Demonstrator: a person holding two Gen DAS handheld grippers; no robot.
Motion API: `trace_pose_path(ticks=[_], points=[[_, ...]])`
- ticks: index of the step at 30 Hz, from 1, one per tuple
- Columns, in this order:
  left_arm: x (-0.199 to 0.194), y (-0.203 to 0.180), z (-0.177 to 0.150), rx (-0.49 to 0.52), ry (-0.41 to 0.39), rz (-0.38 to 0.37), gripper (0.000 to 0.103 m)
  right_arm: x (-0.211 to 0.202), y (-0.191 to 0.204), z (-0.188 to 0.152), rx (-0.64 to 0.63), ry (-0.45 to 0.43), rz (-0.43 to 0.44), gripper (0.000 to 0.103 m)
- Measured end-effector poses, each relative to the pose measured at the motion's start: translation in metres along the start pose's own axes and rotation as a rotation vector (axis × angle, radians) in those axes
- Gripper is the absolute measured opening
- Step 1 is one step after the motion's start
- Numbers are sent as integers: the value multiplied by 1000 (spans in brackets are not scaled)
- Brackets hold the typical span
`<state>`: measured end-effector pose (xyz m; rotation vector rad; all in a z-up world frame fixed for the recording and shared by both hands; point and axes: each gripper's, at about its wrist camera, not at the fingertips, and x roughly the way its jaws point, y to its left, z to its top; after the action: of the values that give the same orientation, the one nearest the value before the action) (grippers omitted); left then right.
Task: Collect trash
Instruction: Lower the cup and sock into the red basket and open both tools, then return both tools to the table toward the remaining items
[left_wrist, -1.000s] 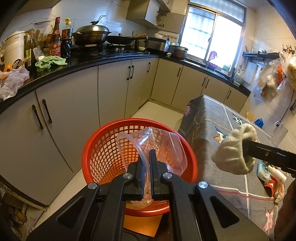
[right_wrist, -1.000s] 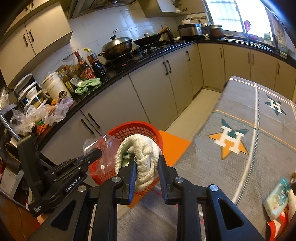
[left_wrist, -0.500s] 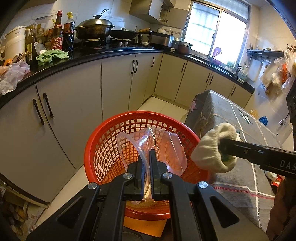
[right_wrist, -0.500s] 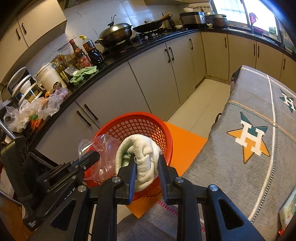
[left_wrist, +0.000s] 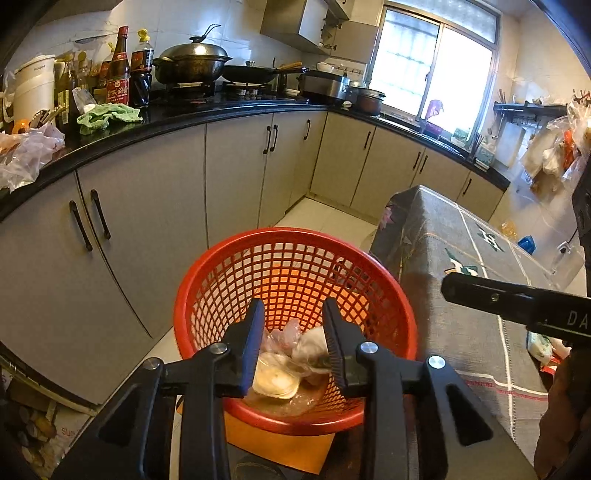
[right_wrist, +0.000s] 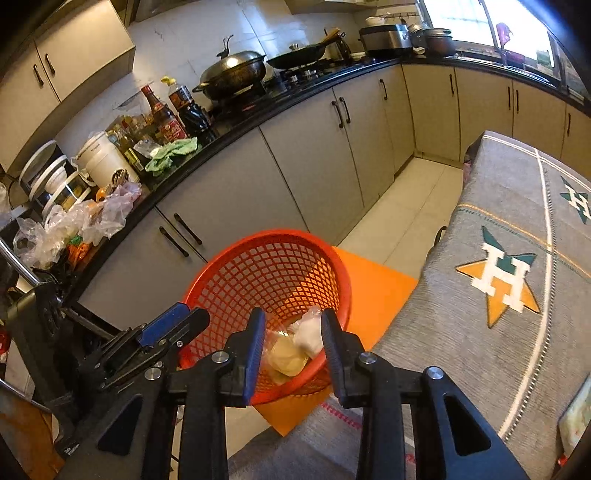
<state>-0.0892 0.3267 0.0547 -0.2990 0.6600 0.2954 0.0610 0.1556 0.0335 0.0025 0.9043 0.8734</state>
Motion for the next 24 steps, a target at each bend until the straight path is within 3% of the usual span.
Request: trace_pose_path(ticks=[3,6,13,24], points=[[-9,-6,-1,9,-9,-16,31,-16,-4,-8,2,-21,-4,36],[-20,-18,-4,27,-24,-29,36,-37,-11,-21,-4,-50,-29,48],[-31,-53,-17,60,-13,-84,36,-95,-47,-50,61,-126,-79,55],[-29,-150,-52,219,62,-199,37,-178,-114,-112,174,-199,-181,56]])
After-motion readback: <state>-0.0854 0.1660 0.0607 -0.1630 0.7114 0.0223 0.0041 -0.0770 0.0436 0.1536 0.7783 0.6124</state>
